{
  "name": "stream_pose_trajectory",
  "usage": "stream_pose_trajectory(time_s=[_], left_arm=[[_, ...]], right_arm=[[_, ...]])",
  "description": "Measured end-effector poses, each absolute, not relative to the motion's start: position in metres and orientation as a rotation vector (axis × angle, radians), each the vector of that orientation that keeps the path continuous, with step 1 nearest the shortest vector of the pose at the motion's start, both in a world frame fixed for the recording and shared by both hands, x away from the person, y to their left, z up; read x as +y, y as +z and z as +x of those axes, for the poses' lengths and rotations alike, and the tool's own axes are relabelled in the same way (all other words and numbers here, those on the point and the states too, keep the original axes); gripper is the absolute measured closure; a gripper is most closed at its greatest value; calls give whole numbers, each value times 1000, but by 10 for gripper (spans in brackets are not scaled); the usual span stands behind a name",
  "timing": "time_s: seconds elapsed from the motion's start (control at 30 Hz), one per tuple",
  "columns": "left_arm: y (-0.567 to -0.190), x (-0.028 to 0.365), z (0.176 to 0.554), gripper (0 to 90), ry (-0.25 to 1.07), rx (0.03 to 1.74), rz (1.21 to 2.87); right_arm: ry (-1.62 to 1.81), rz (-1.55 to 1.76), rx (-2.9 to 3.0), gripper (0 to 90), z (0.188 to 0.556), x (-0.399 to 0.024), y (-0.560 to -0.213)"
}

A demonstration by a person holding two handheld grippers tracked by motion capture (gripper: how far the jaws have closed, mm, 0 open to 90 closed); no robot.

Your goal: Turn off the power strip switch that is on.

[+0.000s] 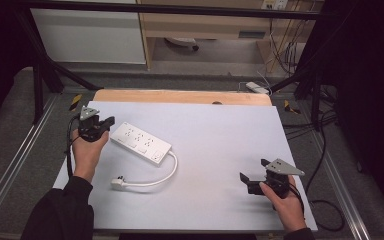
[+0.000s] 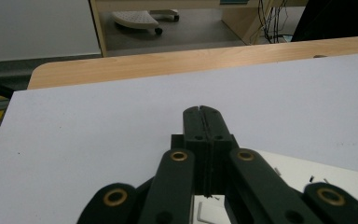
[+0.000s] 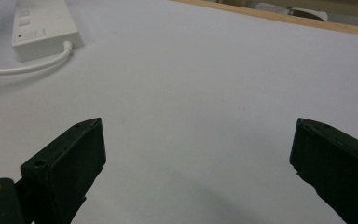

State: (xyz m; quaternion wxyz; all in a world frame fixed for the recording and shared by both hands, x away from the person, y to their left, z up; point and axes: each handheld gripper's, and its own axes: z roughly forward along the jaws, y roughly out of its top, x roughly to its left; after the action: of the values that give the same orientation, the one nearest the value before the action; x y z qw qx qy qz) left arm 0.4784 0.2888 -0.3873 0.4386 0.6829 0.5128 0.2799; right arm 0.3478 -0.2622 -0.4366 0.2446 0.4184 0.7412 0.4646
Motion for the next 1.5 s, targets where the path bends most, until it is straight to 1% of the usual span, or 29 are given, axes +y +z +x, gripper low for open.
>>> stream_pose_trajectory(time_s=[0.63,1.5], left_arm=[[-408,297,482,900,676,1336,1723],[-419,292,475,900,626,1328,1756]], right_arm=[[1266,1138,2027,38,348,-261,-437],[1269,1140,2027,37,348,-261,-436]])
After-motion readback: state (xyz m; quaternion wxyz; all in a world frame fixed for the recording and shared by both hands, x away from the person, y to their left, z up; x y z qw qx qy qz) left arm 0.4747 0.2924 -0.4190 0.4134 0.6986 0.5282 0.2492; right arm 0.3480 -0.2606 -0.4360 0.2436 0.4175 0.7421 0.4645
